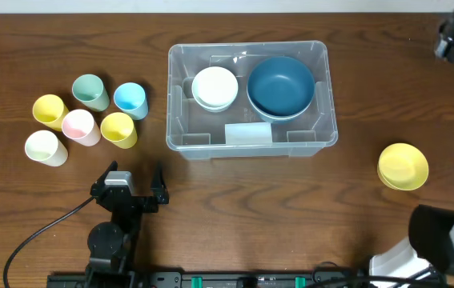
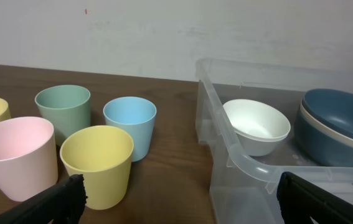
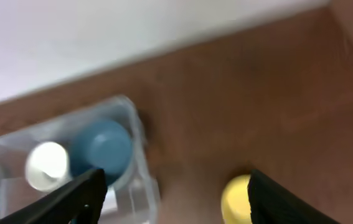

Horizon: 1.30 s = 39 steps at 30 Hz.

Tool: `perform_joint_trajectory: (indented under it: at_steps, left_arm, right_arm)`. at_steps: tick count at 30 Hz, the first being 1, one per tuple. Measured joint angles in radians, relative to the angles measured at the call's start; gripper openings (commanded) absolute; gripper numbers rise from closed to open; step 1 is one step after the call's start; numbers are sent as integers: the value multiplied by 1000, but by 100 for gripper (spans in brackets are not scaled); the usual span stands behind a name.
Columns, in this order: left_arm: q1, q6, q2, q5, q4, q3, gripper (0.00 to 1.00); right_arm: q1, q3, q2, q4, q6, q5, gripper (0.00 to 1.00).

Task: Pack container
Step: 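Move the right gripper to the yellow cups and grasp them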

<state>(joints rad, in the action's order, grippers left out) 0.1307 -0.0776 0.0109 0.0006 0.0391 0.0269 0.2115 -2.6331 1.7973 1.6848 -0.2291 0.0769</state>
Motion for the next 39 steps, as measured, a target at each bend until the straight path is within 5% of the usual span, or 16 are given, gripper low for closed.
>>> perform_joint_trajectory:
  at_steps: [8,16,31,36,39]
  left_arm:
    - [0,0,0,0,0,0,98]
    - [0,0,0,0,0,0,98]
    - [0,0,0,0,0,0,98]
    - [0,0,0,0,0,0,98]
    - [0,0,0,0,0,0,98]
  right_arm:
    - [170,661,69,-139,-38,-4,75]
    - [268,1065,72,-402,-18,15,75]
    - [128,1336,71,-760,32,66,61]
    - [111,1401,71,-790,-7,46,50]
    - [111,1413,71,-794,-18,29,29]
